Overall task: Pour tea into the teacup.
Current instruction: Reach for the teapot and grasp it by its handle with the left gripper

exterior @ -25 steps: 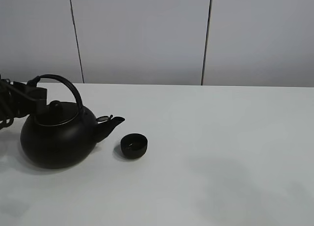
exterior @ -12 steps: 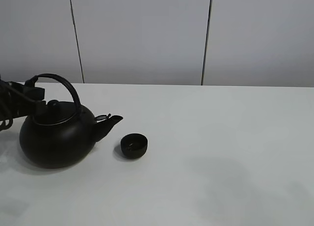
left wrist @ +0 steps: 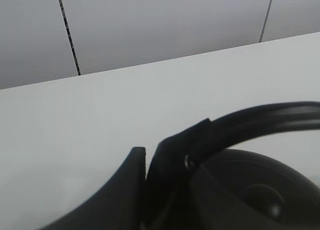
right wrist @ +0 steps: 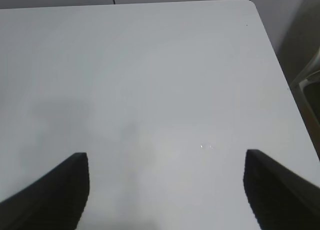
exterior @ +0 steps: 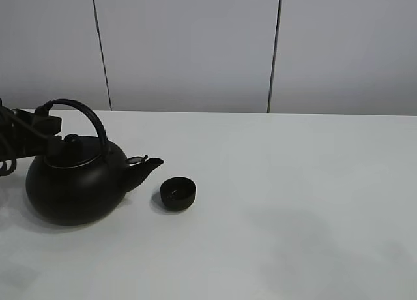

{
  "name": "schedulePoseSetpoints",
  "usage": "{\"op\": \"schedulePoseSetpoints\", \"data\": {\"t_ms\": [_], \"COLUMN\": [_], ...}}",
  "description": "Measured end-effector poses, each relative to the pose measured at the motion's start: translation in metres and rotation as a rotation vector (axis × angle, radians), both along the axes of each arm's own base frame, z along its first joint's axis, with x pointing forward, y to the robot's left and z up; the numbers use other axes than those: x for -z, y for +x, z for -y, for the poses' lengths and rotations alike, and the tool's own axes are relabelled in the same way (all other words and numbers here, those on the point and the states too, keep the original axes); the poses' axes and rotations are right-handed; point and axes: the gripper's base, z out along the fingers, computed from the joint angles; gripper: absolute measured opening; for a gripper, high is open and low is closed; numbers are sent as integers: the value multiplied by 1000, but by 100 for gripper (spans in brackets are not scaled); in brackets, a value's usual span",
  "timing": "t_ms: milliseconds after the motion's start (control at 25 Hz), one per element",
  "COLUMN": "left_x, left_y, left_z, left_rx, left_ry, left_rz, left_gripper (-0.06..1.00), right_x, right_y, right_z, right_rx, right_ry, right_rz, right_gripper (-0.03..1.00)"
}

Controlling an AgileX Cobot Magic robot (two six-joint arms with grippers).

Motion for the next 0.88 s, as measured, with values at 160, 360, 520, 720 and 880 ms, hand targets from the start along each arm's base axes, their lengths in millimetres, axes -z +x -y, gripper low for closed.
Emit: {"op": "schedulePoseSetpoints", "data": {"t_ms": [160, 360, 520, 720, 880], "left_x": [0, 0, 0, 0, 0], "left_y": [0, 0, 0, 0, 0], "left_z": [0, 0, 0, 0, 0], "left_rx": [1, 1, 1, 1, 1], "left_ry": [0, -1, -1, -1, -1], "left_rz": [-2, 0, 0, 0, 0], "left_gripper": [14, 14, 14, 14, 14], "right_x": [0, 0, 0, 0, 0], "right_y": [0, 0, 0, 0, 0], "right_z": [0, 0, 0, 0, 0], "right_rx": [0, 0, 0, 0, 0], "right_ry": [0, 0, 0, 0, 0], "right_rz": [0, 0, 0, 0, -1], "right_gripper": [58, 58, 58, 58, 58]}}
